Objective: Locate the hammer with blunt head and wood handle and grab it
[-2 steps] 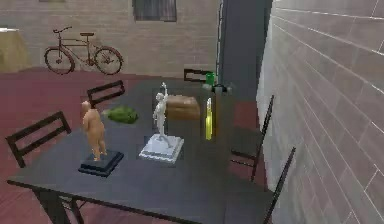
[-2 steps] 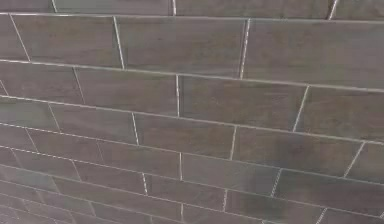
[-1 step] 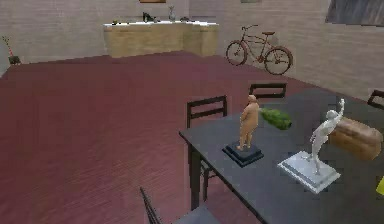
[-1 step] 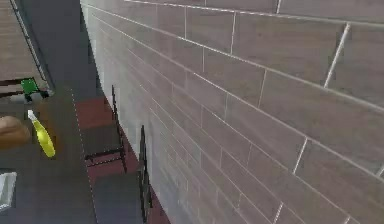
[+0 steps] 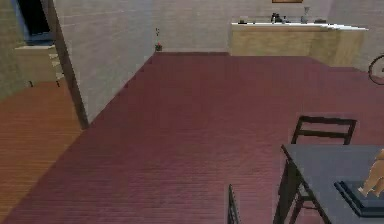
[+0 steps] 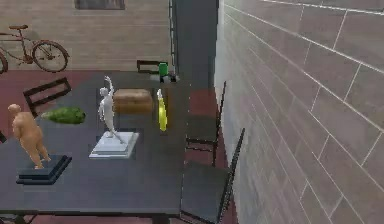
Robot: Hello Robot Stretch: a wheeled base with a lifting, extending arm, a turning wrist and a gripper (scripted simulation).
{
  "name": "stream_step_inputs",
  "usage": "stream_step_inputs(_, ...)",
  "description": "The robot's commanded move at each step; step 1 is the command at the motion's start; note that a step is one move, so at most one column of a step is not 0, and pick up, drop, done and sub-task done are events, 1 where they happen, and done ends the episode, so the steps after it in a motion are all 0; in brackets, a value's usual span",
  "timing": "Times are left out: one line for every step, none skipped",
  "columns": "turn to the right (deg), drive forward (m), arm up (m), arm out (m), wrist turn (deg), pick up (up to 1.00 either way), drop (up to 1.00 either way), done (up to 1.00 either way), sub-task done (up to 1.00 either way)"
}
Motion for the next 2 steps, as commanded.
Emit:
stream_step_inputs(45.0,0.0,0.0,0.0,0.0,0.0,0.0,0.0,0.0)
stream_step_inputs(30.0,0.0,0.0,0.0,0.0,0.0,0.0,0.0,0.0)
